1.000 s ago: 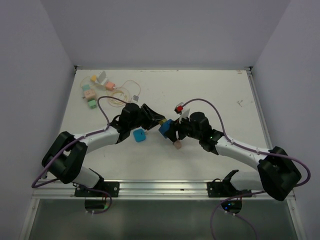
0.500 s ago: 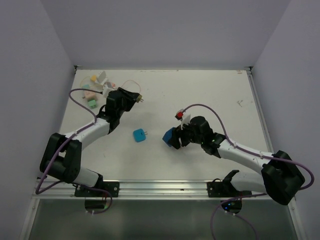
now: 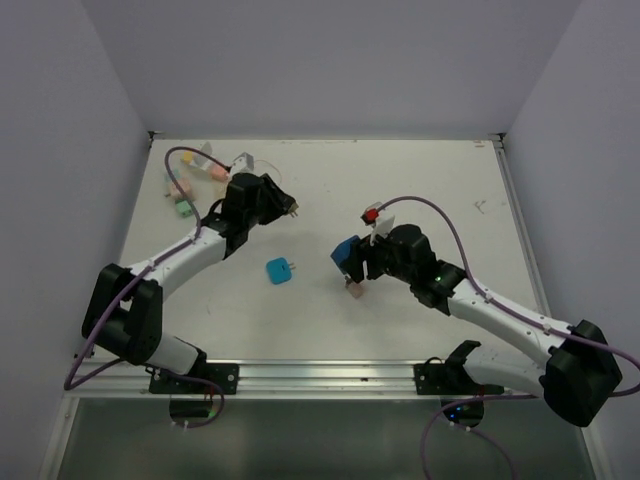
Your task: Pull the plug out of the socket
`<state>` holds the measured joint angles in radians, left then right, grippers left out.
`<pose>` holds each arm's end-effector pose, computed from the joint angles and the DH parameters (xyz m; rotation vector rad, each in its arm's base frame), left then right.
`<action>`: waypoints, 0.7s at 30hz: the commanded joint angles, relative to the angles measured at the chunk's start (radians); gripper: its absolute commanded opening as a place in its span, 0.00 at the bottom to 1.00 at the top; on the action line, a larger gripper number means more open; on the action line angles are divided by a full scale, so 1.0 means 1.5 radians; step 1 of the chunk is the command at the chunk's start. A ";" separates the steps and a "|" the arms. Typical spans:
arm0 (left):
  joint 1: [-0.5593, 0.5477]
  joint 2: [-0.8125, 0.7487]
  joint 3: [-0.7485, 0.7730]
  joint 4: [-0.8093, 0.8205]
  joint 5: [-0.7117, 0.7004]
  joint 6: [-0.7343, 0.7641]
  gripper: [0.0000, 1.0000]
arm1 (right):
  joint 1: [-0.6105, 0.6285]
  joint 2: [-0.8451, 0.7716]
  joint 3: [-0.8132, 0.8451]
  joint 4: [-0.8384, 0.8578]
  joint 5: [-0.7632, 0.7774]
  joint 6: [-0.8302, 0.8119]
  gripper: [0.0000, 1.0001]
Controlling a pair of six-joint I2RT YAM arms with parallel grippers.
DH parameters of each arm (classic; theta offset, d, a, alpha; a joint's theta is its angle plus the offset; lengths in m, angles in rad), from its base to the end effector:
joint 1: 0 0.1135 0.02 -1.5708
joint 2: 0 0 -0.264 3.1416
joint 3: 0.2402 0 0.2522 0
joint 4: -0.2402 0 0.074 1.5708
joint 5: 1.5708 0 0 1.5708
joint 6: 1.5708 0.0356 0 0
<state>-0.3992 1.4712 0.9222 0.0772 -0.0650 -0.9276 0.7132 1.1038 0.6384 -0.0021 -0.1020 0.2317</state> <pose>0.3064 -0.1268 0.2498 -0.5967 2.0433 -0.7481 0.1827 0.1628 0.2436 -0.5665 2.0300 0.6857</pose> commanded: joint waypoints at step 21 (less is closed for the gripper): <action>-0.297 0.164 0.082 -0.305 -0.053 0.247 0.45 | -0.240 0.069 0.066 -0.096 0.250 0.176 0.00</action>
<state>-0.8299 1.6978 1.0138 -0.3397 -0.1097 -0.5831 0.3878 1.1728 0.6724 -0.1726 0.2600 0.4412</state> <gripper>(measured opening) 0.462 0.636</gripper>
